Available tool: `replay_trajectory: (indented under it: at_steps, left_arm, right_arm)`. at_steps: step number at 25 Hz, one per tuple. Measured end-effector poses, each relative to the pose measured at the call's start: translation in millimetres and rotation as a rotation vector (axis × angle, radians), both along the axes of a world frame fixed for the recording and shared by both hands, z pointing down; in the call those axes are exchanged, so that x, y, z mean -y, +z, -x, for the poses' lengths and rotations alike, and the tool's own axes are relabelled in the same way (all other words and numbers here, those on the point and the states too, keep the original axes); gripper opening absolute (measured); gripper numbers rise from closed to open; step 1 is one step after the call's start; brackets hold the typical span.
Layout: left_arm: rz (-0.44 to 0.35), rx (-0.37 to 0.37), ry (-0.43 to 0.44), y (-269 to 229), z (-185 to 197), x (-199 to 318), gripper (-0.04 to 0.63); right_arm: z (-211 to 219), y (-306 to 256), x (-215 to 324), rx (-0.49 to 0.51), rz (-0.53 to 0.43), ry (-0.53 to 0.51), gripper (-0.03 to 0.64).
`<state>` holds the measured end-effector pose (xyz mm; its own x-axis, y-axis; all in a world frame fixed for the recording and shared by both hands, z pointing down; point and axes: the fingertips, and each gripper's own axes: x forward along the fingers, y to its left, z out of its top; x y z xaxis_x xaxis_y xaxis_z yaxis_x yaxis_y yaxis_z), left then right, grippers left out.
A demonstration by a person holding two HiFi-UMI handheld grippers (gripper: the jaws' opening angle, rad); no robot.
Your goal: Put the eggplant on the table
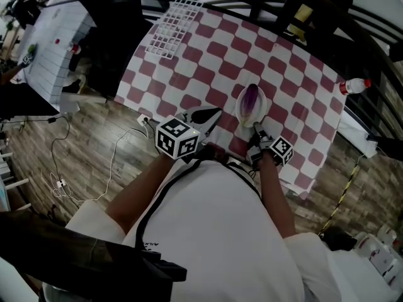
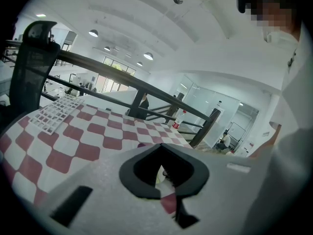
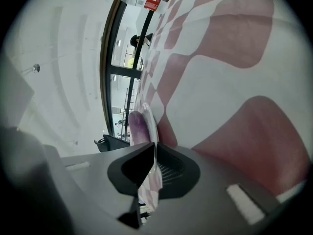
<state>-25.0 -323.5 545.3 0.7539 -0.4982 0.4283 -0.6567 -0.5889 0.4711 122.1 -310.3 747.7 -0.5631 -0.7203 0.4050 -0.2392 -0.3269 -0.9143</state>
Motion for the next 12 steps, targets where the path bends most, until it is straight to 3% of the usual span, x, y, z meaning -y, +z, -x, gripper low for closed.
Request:
replay_trajectory:
  at_steps: [12]
  left_arm:
    - [-0.005,-0.012,-0.002,-0.3,3.7,6.6,0.006]
  right_arm:
    - [4.6,-6.4,4.2,-0.080,0.039,-0.042,0.156]
